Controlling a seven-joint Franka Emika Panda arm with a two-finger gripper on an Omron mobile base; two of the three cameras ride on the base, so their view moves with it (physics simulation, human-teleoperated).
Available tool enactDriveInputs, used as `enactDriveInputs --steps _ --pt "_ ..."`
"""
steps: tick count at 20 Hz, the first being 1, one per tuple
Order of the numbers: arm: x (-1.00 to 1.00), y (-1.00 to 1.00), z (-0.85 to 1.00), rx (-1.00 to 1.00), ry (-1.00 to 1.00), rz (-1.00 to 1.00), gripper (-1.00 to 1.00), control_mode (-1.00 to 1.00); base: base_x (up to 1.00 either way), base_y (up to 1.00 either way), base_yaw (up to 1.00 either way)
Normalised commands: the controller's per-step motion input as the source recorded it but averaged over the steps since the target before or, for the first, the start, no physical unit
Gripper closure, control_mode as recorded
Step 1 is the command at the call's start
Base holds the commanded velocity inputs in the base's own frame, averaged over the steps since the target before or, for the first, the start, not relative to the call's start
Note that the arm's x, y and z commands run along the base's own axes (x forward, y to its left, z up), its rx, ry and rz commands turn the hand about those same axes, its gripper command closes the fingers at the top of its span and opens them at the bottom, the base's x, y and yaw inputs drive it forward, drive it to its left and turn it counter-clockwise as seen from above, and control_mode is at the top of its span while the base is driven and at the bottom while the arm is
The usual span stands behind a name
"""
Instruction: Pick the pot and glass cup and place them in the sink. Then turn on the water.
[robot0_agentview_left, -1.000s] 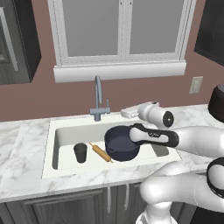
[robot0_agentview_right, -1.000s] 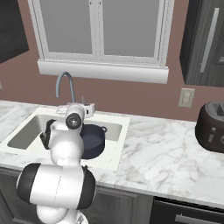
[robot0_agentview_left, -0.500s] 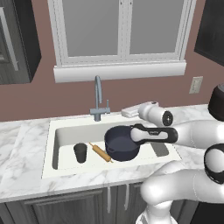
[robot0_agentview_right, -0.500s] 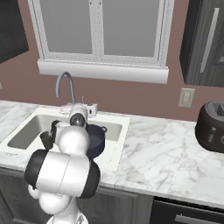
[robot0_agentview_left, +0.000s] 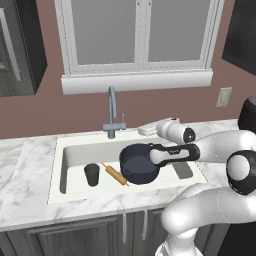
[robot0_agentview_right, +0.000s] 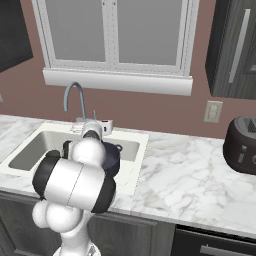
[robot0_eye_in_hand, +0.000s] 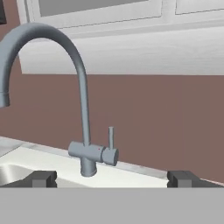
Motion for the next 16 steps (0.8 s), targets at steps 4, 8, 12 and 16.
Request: enactDriveInputs --steps 4,8,12,16 --pt "0.11 0.00 -0.04 0.00 0.00 0.00 -1.00 -1.00 0.00 0.00 0.00" --pt "0.11 0.00 -0.07 0.00 0.00 0.00 -1.00 -1.00 0.00 0.00 0.00" --pt "0.12 0.00 -0.08 0.00 0.00 0.00 -1.00 -1.00 0.00 0.00 0.00" --pt "0.13 0.00 -0.10 0.00 0.00 0.00 -1.00 -1.00 0.00 0.00 0.00"
